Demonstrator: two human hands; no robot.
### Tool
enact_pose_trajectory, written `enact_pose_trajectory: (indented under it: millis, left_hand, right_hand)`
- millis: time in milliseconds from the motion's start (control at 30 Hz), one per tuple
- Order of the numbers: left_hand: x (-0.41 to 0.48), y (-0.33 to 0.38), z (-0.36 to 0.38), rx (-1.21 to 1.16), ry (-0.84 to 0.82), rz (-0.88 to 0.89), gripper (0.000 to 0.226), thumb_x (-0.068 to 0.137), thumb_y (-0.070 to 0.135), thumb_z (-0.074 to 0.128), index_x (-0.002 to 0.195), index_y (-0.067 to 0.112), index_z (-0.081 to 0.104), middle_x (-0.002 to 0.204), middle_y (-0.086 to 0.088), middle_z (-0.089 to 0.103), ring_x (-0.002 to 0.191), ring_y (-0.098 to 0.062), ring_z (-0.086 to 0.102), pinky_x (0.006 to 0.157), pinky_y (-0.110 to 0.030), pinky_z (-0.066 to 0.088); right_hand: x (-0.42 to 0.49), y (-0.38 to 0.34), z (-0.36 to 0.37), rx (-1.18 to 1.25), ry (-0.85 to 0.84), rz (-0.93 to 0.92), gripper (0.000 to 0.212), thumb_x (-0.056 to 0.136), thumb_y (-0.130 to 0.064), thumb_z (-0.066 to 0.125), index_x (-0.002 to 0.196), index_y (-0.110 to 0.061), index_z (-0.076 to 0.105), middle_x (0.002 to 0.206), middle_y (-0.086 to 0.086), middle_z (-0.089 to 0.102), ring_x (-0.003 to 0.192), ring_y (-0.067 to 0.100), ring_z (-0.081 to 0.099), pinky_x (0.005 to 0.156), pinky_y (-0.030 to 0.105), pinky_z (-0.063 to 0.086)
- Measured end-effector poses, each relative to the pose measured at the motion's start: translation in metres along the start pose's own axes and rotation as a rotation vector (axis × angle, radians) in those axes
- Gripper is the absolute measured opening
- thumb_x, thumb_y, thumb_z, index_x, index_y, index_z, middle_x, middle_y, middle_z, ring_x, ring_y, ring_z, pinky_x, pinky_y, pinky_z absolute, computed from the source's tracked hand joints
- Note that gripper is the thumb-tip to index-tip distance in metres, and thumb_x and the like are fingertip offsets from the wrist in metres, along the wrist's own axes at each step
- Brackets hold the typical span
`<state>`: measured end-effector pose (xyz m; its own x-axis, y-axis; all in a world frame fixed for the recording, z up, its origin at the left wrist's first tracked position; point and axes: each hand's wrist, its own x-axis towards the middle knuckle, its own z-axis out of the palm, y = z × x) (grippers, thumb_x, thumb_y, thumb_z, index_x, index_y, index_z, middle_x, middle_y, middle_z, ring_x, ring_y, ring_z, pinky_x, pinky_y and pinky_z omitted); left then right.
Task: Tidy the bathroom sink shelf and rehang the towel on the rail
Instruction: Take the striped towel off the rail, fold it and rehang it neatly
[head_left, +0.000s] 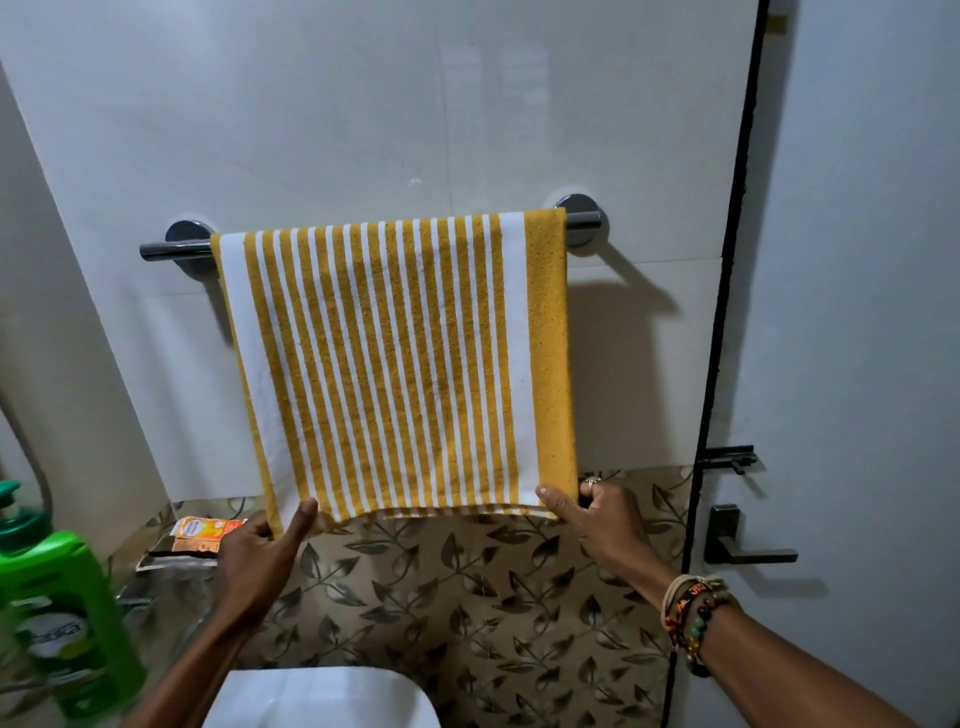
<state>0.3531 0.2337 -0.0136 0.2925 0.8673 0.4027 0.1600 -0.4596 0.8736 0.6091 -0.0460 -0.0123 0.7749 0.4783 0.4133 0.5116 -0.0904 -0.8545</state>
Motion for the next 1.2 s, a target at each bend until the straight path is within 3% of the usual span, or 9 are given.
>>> enact_pose_trajectory:
  millis: [100, 200, 433, 567, 633, 767, 967, 1100, 1200]
  left_hand:
    - [0.001, 0.001, -0.001, -0.004, 0.097, -0.056, 0.048, 0.072, 0.063, 0.064, 0.051, 0.020, 0.063, 0.036, 0.002, 0.055, 0.040, -0.016, 0.050, 0.043, -0.020, 0.033]
    - [0.001, 0.003, 0.001, 0.004, 0.171, -0.081, 0.057, 0.067, 0.067, 0.067, 0.047, 0.014, 0.059, 0.039, -0.007, 0.053, 0.044, -0.019, 0.044, 0.048, -0.025, 0.028]
    - [0.002, 0.010, 0.012, 0.031, 0.221, -0.141, 0.055, 0.063, 0.075, 0.069, 0.063, 0.020, 0.062, 0.054, -0.006, 0.060, 0.046, -0.022, 0.046, 0.048, -0.024, 0.031]
    - [0.011, 0.005, 0.019, 0.031, 0.205, -0.166, 0.068, 0.065, 0.070, 0.071, 0.096, 0.012, 0.054, 0.085, -0.008, 0.060, 0.073, -0.025, 0.055, 0.056, -0.032, 0.037]
    - [0.012, -0.001, 0.023, 0.024, 0.175, -0.154, 0.073, 0.070, 0.068, 0.068, 0.113, 0.012, 0.049, 0.102, -0.008, 0.058, 0.089, -0.026, 0.056, 0.070, -0.037, 0.043]
    - [0.003, -0.003, 0.034, 0.002, 0.250, -0.125, 0.076, 0.078, 0.060, 0.066, 0.129, 0.008, 0.044, 0.123, -0.016, 0.054, 0.110, -0.033, 0.055, 0.087, -0.043, 0.043]
    - [-0.003, 0.034, 0.044, 0.100, 0.399, 0.060, 0.070, 0.085, 0.052, 0.062, 0.131, 0.004, 0.042, 0.130, -0.022, 0.042, 0.118, -0.038, 0.042, 0.096, -0.050, 0.038]
    - [-0.003, 0.068, 0.051, 0.227, 0.424, 0.205, 0.060, 0.085, 0.039, 0.065, 0.125, -0.001, 0.047, 0.124, -0.024, 0.046, 0.116, -0.038, 0.042, 0.097, -0.048, 0.035]
    - [-0.011, 0.094, 0.068, 0.363, 0.494, 0.251, 0.055, 0.085, 0.030, 0.072, 0.125, -0.001, 0.049, 0.126, -0.025, 0.045, 0.118, -0.039, 0.041, 0.099, -0.045, 0.031]
  right_hand:
    - [0.001, 0.000, 0.000, 0.046, 0.043, 0.018, 0.051, 0.075, -0.056, 0.074, 0.053, -0.011, 0.066, 0.042, -0.010, 0.043, 0.040, 0.003, 0.036, 0.042, 0.021, 0.030]
    - [0.001, 0.000, 0.003, 0.053, 0.056, 0.015, 0.036, 0.078, -0.049, 0.077, 0.048, -0.034, 0.065, 0.037, -0.014, 0.042, 0.036, -0.001, 0.034, 0.040, 0.016, 0.027]
    - [0.003, 0.000, 0.010, 0.126, 0.101, 0.104, 0.051, 0.062, -0.064, 0.080, 0.059, -0.013, 0.071, 0.054, 0.003, 0.069, 0.051, 0.018, 0.069, 0.049, 0.029, 0.048]
    - [0.004, 0.002, 0.011, 0.128, 0.041, 0.150, 0.088, 0.055, -0.073, 0.080, 0.110, -0.005, 0.071, 0.099, 0.011, 0.076, 0.090, 0.021, 0.073, 0.081, 0.039, 0.060]
    - [0.002, 0.000, 0.008, 0.097, 0.032, 0.160, 0.103, 0.054, -0.076, 0.079, 0.126, -0.005, 0.061, 0.113, 0.006, 0.071, 0.100, 0.020, 0.068, 0.083, 0.036, 0.058]
    - [0.003, -0.013, 0.000, 0.212, 0.203, 0.096, 0.078, 0.059, -0.089, 0.059, 0.089, -0.017, 0.061, 0.074, -0.009, 0.062, 0.061, 0.005, 0.053, 0.054, 0.018, 0.043]
    - [0.038, -0.032, -0.015, 0.300, 0.204, 0.103, 0.052, 0.079, -0.080, 0.033, 0.087, -0.036, 0.059, 0.093, -0.009, 0.064, 0.096, 0.020, 0.063, 0.088, 0.050, 0.054]
    - [0.064, -0.038, -0.025, 0.332, 0.090, 0.036, 0.061, 0.085, -0.077, 0.033, 0.097, -0.026, 0.065, 0.101, 0.000, 0.070, 0.098, 0.019, 0.066, 0.091, 0.051, 0.053]
    - [0.084, -0.040, -0.030, 0.374, -0.008, 0.003, 0.045, 0.098, -0.058, 0.043, 0.098, -0.021, 0.068, 0.101, 0.000, 0.073, 0.097, 0.018, 0.068, 0.091, 0.049, 0.054]
